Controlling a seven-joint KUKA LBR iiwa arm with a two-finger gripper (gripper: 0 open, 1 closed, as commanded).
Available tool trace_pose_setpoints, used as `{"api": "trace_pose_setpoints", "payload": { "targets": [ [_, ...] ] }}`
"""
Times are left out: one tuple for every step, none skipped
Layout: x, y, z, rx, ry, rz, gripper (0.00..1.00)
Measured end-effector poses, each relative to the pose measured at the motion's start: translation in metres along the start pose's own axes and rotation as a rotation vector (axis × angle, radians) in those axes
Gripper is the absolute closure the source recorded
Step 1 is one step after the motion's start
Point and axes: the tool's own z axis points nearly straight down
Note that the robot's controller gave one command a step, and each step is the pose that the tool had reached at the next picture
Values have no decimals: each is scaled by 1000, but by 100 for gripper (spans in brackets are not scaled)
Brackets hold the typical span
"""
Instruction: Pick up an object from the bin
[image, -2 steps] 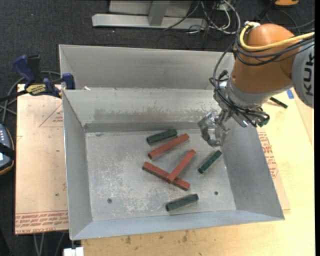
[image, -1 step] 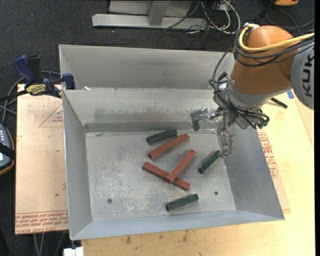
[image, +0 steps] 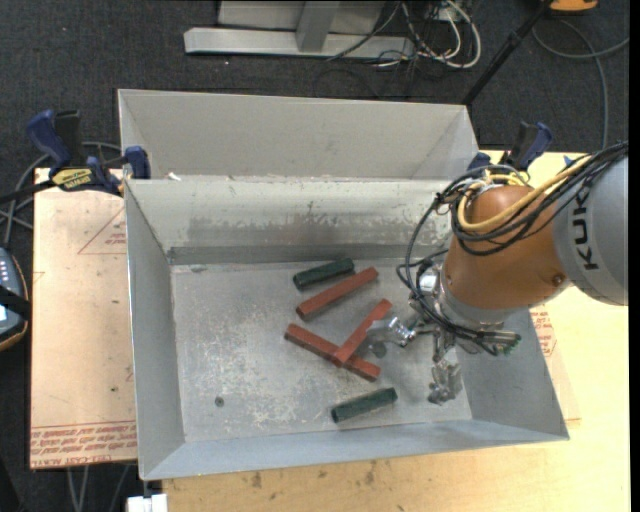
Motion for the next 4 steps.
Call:
{"api": "trace_pose_setpoints", "payload": {
  "targets": [
    [-56,40,35,11,-12,41,0],
    [-55,38,32,12,-12,43,100],
    [-46,32,35,17,-24,-214,100],
    [-40,31,40,14,-10,-212,0]
  ]
}}
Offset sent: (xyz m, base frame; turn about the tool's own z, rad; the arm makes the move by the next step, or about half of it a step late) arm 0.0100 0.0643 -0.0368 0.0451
